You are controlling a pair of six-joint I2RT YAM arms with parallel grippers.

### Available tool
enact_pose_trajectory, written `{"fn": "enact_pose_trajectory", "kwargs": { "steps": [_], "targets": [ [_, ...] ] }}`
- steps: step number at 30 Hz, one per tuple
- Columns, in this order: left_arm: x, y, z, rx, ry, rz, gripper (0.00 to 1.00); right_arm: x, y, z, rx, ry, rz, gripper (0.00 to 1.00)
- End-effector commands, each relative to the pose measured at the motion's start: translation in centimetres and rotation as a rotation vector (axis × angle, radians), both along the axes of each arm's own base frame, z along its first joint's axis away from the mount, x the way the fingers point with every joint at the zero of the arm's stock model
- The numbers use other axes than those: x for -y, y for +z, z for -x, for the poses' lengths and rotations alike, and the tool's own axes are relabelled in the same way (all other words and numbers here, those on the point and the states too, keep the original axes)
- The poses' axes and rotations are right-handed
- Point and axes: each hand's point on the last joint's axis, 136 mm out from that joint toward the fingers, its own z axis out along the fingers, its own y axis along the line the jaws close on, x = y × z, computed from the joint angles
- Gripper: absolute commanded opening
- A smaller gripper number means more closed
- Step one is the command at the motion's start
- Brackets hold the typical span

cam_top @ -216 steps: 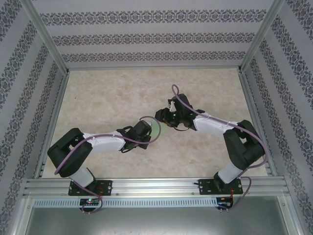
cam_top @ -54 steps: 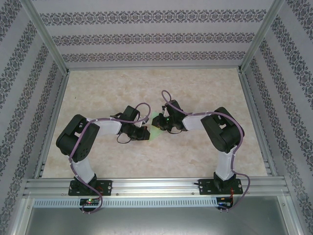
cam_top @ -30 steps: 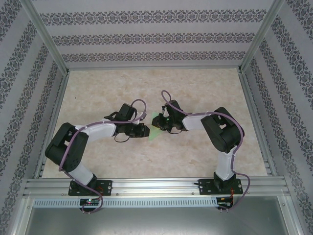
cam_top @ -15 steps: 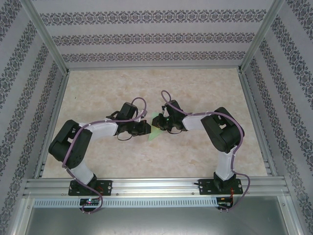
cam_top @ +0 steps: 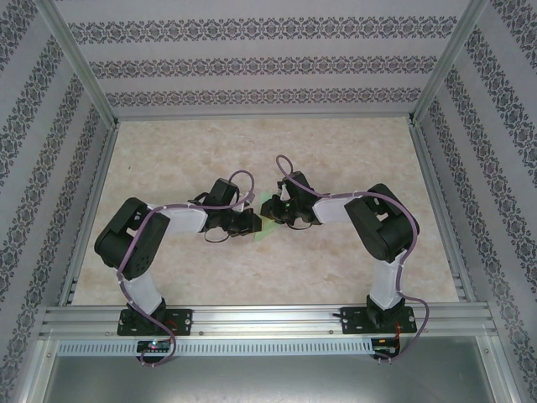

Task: Fold a paper plane with a square sheet of paper (pick it up from the middle)
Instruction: Fourth fold the wing at the center of the table.

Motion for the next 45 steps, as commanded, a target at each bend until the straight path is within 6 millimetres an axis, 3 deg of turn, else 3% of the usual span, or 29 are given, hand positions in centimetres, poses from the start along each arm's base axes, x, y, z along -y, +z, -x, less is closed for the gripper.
{"fn": "enact_pose_trajectory", "kwargs": {
  "steps": [1,6,12,15,21,31,45],
  "targets": [
    [-0.4,-1.1,0.2,-0.037,0.01,0.0,0.12,2.9,-4.6,1.9,-0.091,-0.033,0.162,0.18],
    [-1.0,-2.7,1.6,-0.09,0.018,-0.007,0.13,2.9,-4.7,1.9,-0.091,-0.032,0.162,0.18],
    [-0.5,-2.4,2.4,-0.102,-0.027,0.034,0.14,2.8,-4.8,1.9,-0.092,-0.03,0.164,0.18],
    [-0.9,-3.1,2.9,-0.135,-0.044,-0.001,0.14,2.9,-4.9,1.9,-0.093,-0.03,0.166,0.18],
    [-1.9,-4.9,5.5,-0.22,-0.099,-0.046,0.15,3.1,-5.1,2.1,-0.098,-0.03,0.177,0.18],
    [-3.0,-5.3,8.5,-0.287,-0.182,-0.1,0.14,3.3,-5.3,2.1,-0.1,-0.032,0.188,0.18],
    [-5.1,-6.1,9.5,-0.332,-0.196,-0.334,0.09,3.2,-5.4,2.1,-0.104,-0.03,0.195,0.18]
  ]
}}
